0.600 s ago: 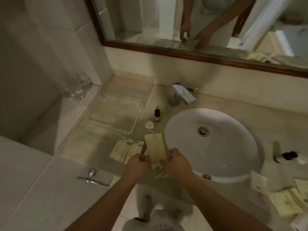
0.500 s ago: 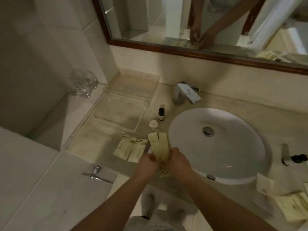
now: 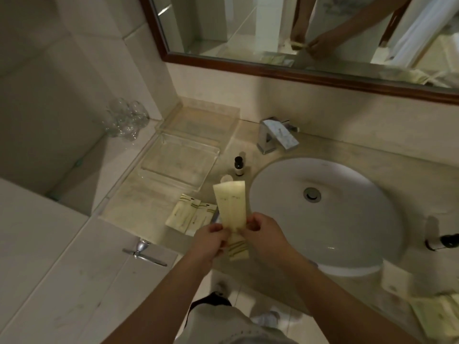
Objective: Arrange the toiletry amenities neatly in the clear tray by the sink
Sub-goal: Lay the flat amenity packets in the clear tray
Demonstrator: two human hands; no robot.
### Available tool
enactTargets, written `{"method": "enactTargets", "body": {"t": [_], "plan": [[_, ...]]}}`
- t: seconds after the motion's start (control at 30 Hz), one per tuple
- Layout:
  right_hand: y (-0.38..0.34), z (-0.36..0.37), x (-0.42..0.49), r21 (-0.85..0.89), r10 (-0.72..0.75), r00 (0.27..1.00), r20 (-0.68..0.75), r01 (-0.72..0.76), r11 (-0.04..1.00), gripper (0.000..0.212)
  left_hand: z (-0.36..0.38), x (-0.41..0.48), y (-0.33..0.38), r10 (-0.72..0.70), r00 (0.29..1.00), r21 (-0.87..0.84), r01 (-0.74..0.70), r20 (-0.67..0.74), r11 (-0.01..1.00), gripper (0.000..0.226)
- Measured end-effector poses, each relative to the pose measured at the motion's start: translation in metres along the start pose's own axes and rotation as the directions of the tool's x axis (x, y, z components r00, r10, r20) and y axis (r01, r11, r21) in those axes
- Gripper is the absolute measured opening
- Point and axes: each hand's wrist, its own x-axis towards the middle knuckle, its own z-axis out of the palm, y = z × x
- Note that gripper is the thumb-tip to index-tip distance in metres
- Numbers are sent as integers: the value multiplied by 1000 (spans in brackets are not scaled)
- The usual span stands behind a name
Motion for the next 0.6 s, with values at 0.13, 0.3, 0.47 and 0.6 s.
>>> {"method": "enactTargets", "body": {"t": [0.13,0.3,0.47,0.6], "plan": [[-26,-15,6,-50,-37,995,-90,33,998,7,-17,3,16,18,1000,-93,-19,-11,996,6],[-54,-21,26,-96,-42,994,-102,32,995,12,-65,33,41,4,999,-153,-12,-53,988,12],[-93,9,66,-79,-28,995,-98,20,997,6,-111,76,72,26,989,-193,-54,-145,980,10],[-130,46,115,-193,-12,997,-70,-2,981,4,-150,124,98,15,973,-115,-43,-231,992,15]]}}
